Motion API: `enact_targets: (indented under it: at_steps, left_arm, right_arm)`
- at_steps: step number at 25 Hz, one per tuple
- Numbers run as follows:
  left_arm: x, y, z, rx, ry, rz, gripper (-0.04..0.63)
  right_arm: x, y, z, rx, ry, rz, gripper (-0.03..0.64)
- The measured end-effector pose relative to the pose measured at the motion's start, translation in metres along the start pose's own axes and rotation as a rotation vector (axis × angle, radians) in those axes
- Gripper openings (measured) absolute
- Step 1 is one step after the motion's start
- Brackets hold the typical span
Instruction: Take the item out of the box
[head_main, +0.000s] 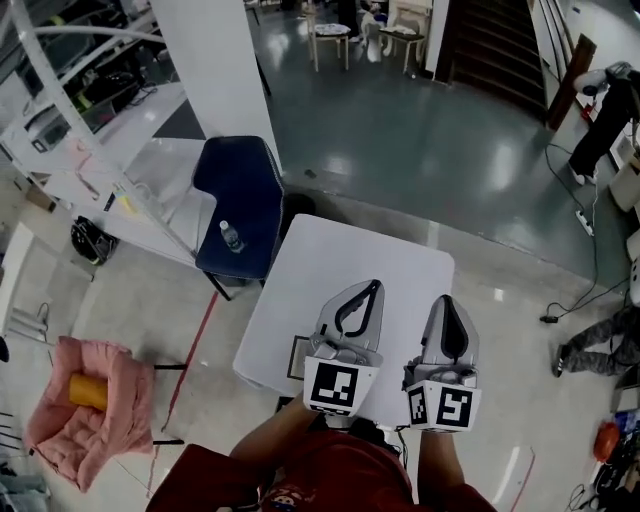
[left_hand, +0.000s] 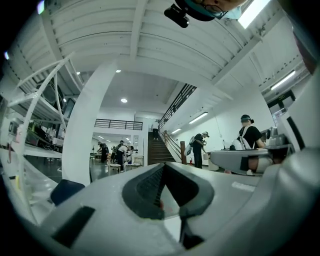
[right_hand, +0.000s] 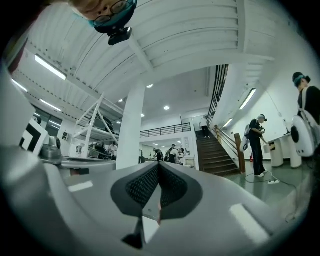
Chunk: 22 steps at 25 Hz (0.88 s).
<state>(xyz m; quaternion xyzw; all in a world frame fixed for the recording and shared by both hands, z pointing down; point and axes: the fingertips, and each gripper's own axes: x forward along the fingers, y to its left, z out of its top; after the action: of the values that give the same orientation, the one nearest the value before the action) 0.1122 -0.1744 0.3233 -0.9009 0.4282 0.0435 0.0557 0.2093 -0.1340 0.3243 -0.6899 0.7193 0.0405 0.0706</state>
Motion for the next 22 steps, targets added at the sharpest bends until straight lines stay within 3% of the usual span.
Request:
enact_targets:
  at_steps: [22]
  left_arm:
    - [-0.030, 0.012, -0.016, 0.007, 0.083, 0.072, 0.005]
  right_arm:
    - [0.004, 0.027, -0.001, 0.005, 0.004, 0.087, 0.001]
